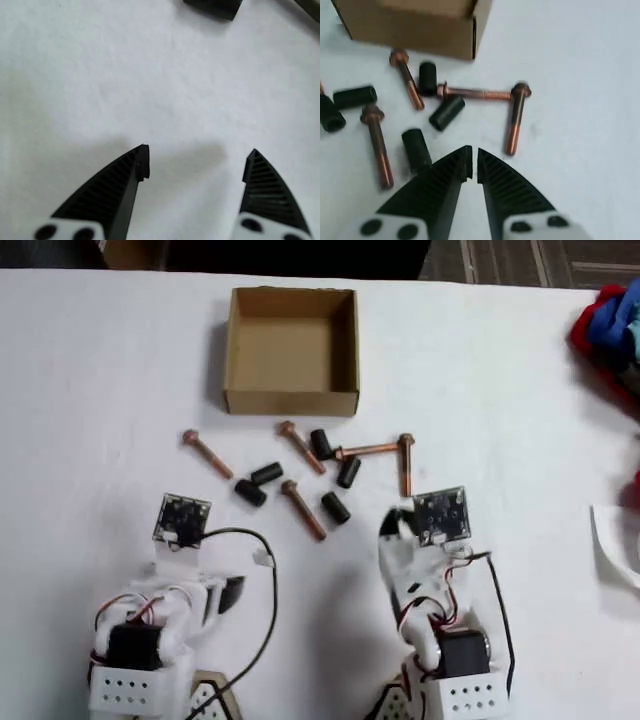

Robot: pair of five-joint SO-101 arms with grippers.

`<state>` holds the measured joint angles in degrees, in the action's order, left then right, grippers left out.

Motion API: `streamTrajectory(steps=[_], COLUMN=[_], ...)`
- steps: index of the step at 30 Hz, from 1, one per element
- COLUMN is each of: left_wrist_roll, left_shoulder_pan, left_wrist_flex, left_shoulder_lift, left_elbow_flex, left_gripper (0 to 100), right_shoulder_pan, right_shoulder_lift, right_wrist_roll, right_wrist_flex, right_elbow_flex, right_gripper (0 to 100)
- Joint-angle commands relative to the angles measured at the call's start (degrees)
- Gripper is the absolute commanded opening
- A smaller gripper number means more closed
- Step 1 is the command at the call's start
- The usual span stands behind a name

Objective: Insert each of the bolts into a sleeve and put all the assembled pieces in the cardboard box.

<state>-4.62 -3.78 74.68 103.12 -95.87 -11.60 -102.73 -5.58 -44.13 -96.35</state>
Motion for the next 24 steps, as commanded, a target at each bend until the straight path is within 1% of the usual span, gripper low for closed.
streamTrajectory(steps=[1,4,11,13,16,19,21,23,24], left_wrist_roll=[-0.2,-0.2,-0.2,-0.2,-0.2,-0.2,-0.2,-0.2,-0.2], left_shoulder_pan=[-0.4,-0.4,-0.4,-0.4,-0.4,-0.4,-0.4,-0.4,-0.4], left_wrist_flex=[-0.9,-0.9,-0.9,-0.9,-0.9,-0.9,-0.9,-0.9,-0.9], left_shoulder_lift=[1.5,1.5,1.5,1.5,1.5,1.5,1.5,1.5,1.5], left_elbow_flex=[-1.3,-1.3,-1.3,-1.3,-1.3,-1.3,-1.3,-1.3,-1.3], left_gripper=[31,31,31,31,31,31,31,31,31], right_shoulder_pan=[-3.1,-5.5,-6.0,-6.0,-5.1,-3.5,-5.2,-6.8,-6.1], right_shoulder_lift=[-0.2,-0.3,-0.3,-0.3,-0.2,-0.4,-0.4,-0.2,-0.3], right_wrist_roll=[0.4,0.4,-0.1,-0.1,0.4,0.4,-0.1,-0.1,-0.2], right_wrist_flex=[8.4,12.6,21.2,21.6,16.9,11.6,13.1,13.9,13.7], right_elbow_flex=[-0.4,0.8,13.6,15.3,14.0,5.4,-0.8,-0.2,0.6], right_gripper=[2.1,2.1,2.1,2.1,2.0,2.2,2.5,2.4,2.4])
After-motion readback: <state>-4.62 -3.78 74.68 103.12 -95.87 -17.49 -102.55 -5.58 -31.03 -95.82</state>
